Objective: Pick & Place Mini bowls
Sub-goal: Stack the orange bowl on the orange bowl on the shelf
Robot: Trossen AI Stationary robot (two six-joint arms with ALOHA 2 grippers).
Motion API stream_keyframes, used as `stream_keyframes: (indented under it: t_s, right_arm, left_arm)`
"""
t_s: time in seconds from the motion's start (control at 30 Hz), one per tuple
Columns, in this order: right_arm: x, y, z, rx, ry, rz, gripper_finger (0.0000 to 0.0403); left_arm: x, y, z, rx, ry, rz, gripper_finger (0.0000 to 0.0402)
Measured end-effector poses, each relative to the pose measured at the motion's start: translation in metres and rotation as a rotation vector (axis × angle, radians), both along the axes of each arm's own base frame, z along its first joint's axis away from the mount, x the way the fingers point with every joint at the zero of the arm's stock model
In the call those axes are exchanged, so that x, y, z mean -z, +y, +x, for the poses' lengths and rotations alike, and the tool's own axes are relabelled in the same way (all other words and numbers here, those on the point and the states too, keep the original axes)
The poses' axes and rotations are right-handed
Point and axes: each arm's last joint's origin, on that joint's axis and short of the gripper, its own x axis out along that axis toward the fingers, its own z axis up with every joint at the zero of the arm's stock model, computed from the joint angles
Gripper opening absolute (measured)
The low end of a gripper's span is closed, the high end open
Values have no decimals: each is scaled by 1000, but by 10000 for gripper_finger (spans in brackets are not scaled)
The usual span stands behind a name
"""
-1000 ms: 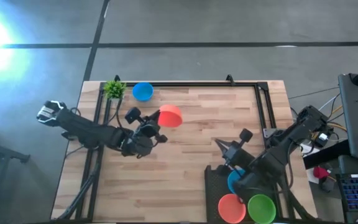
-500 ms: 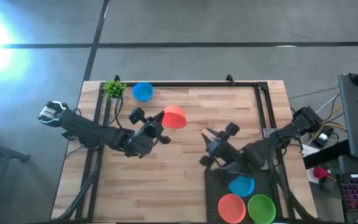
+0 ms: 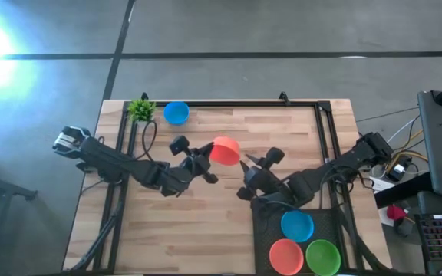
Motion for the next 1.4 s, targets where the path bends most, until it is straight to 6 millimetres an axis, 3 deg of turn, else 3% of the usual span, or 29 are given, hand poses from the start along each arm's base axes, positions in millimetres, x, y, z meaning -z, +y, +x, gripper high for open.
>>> stream_keyframes:
  t_s: [0.67,0.8,1.0,1.4]
  right_arm:
    - [0,-11,7,13,-2,24,114]
    - [1,-12,7,16,1,22,93]
    - [1,-16,8,35,1,13,18]
    - [1,-15,8,27,4,21,9]
  left_arm:
    - [-4,-9,3,186,-6,-5,0]
    - [-4,-16,1,210,3,3,0]
    - [-4,-19,0,230,2,2,0]
    - [-5,-19,0,244,-1,-3,22]
